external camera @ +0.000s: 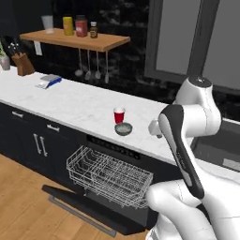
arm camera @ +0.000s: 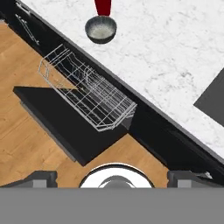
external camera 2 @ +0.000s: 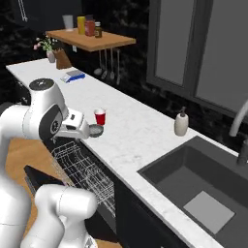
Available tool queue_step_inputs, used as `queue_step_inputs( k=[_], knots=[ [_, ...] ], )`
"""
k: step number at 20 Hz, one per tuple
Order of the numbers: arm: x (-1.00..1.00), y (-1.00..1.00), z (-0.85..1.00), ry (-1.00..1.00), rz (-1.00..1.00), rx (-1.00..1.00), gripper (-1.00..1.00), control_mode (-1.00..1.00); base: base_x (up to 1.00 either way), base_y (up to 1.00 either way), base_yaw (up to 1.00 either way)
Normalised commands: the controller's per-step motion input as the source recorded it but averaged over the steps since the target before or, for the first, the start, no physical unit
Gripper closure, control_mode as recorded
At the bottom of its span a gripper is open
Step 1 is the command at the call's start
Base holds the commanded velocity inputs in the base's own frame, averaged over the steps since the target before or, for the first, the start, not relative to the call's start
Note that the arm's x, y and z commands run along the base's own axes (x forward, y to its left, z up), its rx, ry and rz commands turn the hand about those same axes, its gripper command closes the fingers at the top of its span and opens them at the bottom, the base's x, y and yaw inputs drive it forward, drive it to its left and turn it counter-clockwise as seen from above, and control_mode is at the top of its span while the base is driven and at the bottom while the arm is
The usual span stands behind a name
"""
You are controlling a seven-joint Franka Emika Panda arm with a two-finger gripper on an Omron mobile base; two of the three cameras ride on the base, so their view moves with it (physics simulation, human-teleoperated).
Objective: Pick up the cup and bowl from the counter, place them in the dishwasher, and close the dishwasher door.
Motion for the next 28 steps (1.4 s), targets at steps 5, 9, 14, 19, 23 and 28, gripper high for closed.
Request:
queue_step_inputs(
  k=[5,9,14,19,23,28],
  knots=[
    [0.0,0.0,0.0,0.0,0.0,0.0,-1.0,1.0,0.19,-0.33,0.4],
    [0.0,0.0,0.0,0.0,0.0,0.0,-1.0,1.0,0.27,-0.11,0.36],
    [0.0,0.0,0.0,0.0,0.0,0.0,-1.0,1.0,0.23,-0.2,0.33],
    [0.0,0.0,0.0,0.0,0.0,0.0,-1.0,1.0,-0.2,-0.27,0.25],
    [0.0,0.0,0.0,0.0,0.0,0.0,-1.0,1.0,0.01,-0.45,0.18],
    [0.0,0.0,0.0,0.0,0.0,0.0,-1.0,1.0,-0.11,-0.38,0.03]
  ],
)
